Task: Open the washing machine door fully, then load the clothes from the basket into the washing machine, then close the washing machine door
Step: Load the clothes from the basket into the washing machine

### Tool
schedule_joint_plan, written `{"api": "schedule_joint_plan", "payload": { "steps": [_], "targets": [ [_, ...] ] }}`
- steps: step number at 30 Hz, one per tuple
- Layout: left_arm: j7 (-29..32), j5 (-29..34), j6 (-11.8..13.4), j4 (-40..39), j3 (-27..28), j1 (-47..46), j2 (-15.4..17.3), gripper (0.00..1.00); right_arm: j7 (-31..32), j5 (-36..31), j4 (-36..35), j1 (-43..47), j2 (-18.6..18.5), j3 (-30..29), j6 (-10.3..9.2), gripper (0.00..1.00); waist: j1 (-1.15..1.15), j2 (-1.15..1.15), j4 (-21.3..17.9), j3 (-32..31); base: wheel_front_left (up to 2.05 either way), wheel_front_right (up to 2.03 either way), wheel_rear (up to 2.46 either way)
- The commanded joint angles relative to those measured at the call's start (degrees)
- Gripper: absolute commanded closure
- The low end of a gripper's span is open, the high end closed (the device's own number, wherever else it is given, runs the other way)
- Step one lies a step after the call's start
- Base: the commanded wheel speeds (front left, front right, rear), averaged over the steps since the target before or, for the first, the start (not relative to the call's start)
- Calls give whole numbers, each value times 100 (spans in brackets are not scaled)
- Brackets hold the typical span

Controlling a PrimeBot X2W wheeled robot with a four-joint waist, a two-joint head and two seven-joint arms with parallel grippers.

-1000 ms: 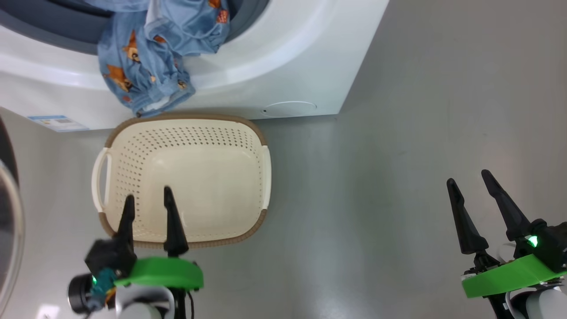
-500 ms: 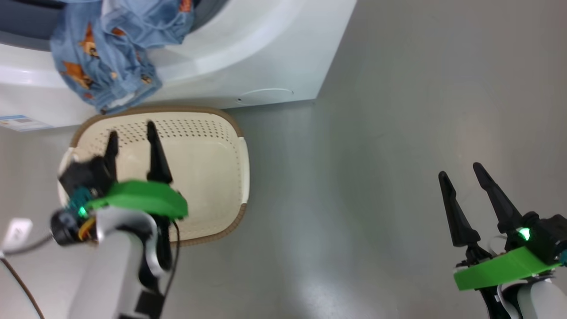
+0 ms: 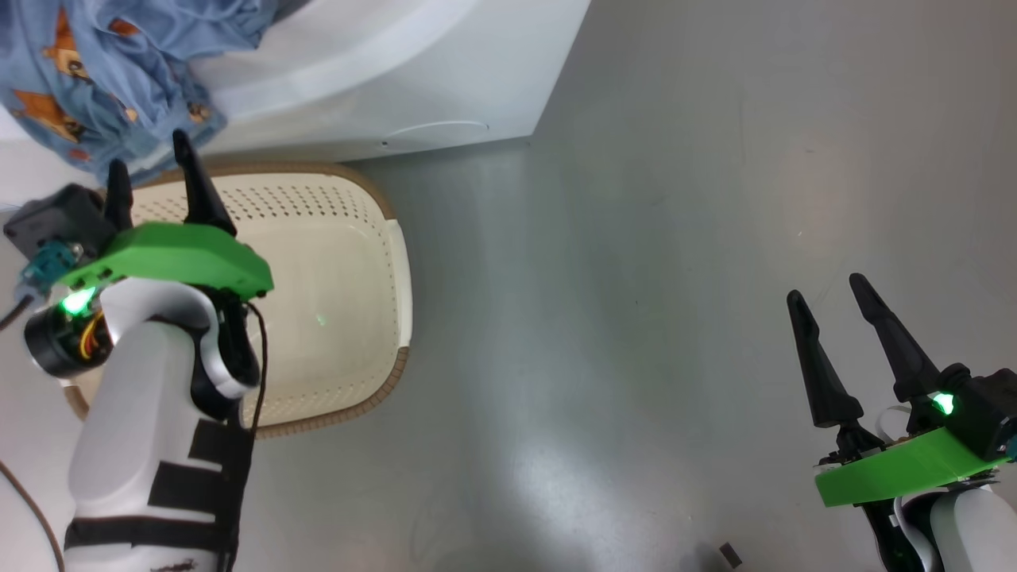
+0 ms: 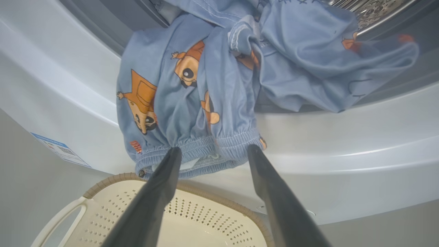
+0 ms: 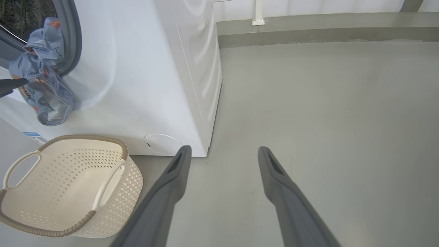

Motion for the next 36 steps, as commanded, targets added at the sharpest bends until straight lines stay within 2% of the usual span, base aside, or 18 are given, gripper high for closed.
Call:
{"api": "schedule_joint_plan", "payload": {
  "steps": [1, 9, 21, 36],
  "targets": [
    [-47, -44, -28, -71, 158, -64, 142, 0, -27, 73, -118, 36, -88, 110, 9, 0, 0, 0, -37, 52, 0, 0, 0],
    [-197, -126, -134, 276, 164, -380, 142, 0, -27, 86, -129, 10, -140, 123, 9, 0, 0, 0, -19, 135, 0, 0, 0],
    [-474, 129, 24, 1052, 248, -1095, 383, 0, -27, 123, -190, -8, -271, 151, 9, 0, 0, 0, -119, 476, 0, 0, 0],
    [-544, 363, 33, 1299, 489, -1608, 345, 0, -27, 189, -293, -47, -346, 115, 9, 0, 0, 0, -158, 855, 0, 0, 0]
  ]
}}
